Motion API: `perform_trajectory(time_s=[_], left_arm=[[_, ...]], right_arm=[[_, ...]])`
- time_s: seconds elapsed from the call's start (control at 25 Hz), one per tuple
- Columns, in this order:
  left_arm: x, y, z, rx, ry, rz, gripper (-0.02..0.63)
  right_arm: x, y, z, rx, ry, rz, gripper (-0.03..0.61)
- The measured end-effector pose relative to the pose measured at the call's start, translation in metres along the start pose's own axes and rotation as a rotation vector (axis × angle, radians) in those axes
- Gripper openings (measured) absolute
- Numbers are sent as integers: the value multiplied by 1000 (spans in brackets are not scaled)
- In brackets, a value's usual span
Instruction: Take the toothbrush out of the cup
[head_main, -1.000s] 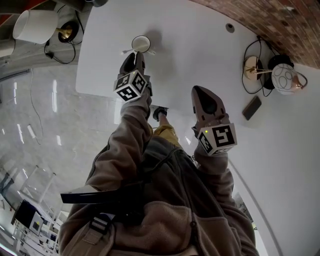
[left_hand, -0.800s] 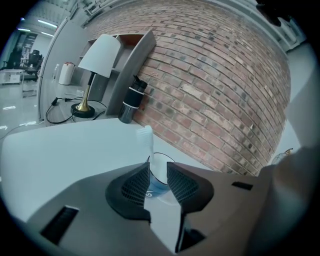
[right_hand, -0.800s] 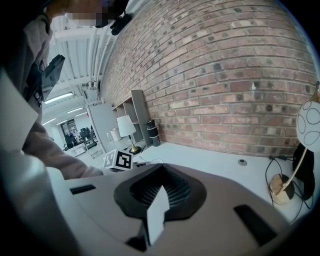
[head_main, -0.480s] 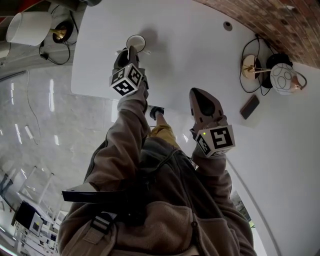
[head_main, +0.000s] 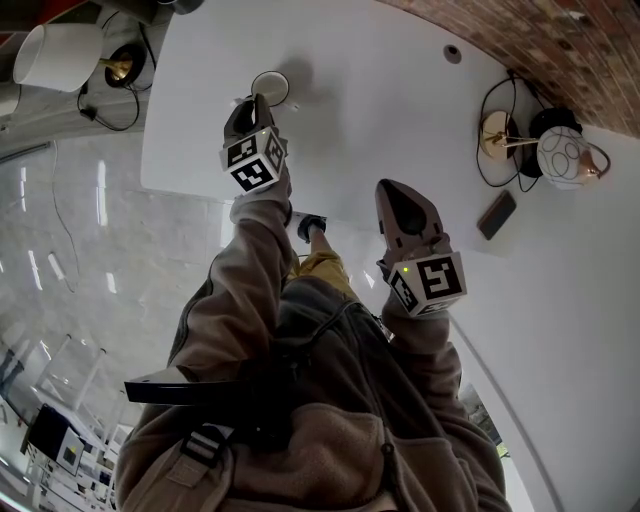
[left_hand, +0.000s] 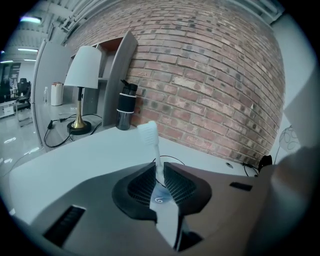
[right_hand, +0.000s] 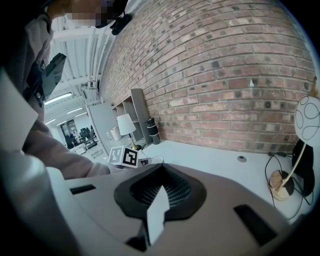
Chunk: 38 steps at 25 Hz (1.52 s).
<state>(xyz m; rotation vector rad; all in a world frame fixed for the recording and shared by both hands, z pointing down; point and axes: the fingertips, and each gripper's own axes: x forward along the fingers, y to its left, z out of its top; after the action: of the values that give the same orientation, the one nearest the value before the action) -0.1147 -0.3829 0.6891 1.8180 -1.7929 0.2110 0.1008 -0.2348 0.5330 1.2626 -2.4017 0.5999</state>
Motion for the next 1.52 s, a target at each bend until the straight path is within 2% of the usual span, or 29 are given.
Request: perform_trajectory(time_s=[0.4, 0.8, 0.96, 1.12, 1.32, 1.52], left_arm=[[-20, -13, 26, 18, -60, -56, 55], [-88, -49, 108, 30, -204, -188, 55], [-124, -63, 149, 85, -273, -224, 55], [-156, -80, 190, 177, -345, -247, 55], [-191, -104, 226, 263, -391, -270, 54], [-218, -115, 257, 305, -434, -288, 54]], right_arm=[[-8, 7, 3, -11, -20, -9, 2], [-12, 31, 46, -63, -126, -13, 2], [-16, 41, 73, -90, -194, -14, 2], [-21, 47, 99, -100, -264, -16, 2], [-31, 59, 134, -128, -329, -8, 2], [-34, 71, 167, -169, -402, -1, 2]])
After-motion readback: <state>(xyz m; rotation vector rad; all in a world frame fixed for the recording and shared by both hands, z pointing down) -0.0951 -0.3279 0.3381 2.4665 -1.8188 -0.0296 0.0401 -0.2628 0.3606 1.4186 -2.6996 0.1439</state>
